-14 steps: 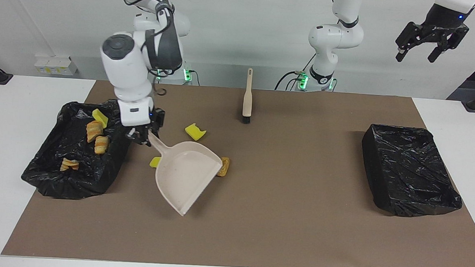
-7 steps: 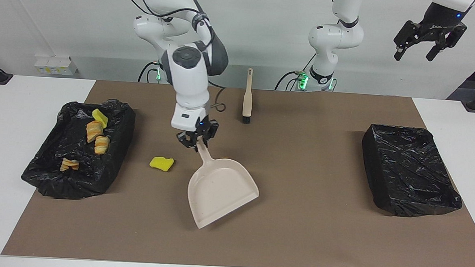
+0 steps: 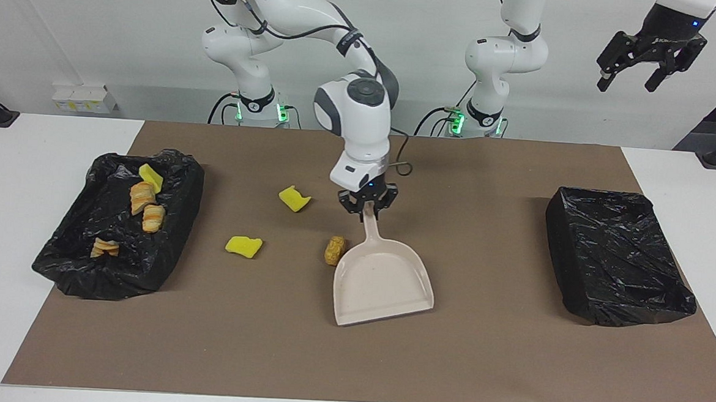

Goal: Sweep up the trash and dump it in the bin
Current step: 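Return the dustpan to the table center with the right gripper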

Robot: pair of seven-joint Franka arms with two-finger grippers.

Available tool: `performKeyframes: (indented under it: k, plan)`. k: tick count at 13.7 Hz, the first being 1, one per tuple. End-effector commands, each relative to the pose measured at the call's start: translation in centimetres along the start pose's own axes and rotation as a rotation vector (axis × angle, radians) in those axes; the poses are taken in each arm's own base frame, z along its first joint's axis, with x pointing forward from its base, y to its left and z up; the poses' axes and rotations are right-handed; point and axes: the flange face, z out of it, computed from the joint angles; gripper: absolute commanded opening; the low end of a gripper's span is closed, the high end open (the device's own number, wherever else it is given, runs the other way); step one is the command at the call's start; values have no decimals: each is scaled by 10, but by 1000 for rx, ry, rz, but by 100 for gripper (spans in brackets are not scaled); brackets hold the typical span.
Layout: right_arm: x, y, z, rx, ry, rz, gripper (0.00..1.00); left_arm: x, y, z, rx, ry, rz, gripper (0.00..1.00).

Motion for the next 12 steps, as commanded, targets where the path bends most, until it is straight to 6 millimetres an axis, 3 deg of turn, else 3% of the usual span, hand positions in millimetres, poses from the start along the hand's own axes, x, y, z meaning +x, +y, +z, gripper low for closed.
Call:
performKeyframes:
  k: [1, 2, 3, 4, 7, 12]
  plan:
    - [-2, 3, 19, 1, -20, 128, 0, -8, -2, 0, 12, -7, -15, 100]
    - [-5, 2, 22, -3, -34, 167, 7, -8, -2, 0, 12, -7, -15, 100]
    - [-5, 4, 23, -10, -44, 194, 48, -8, -2, 0, 12, -7, -15, 100]
    - [-9, 4, 22, -27, -64, 178, 99, -8, -2, 1, 12, -8, -15, 100]
    - [-18, 6, 18, -81, -147, 108, 100, -9, -2, 0, 12, -8, -15, 100]
    - [-54, -12, -27, -38, -243, 98, 100, -8, -2, 0, 12, -7, -15, 100]
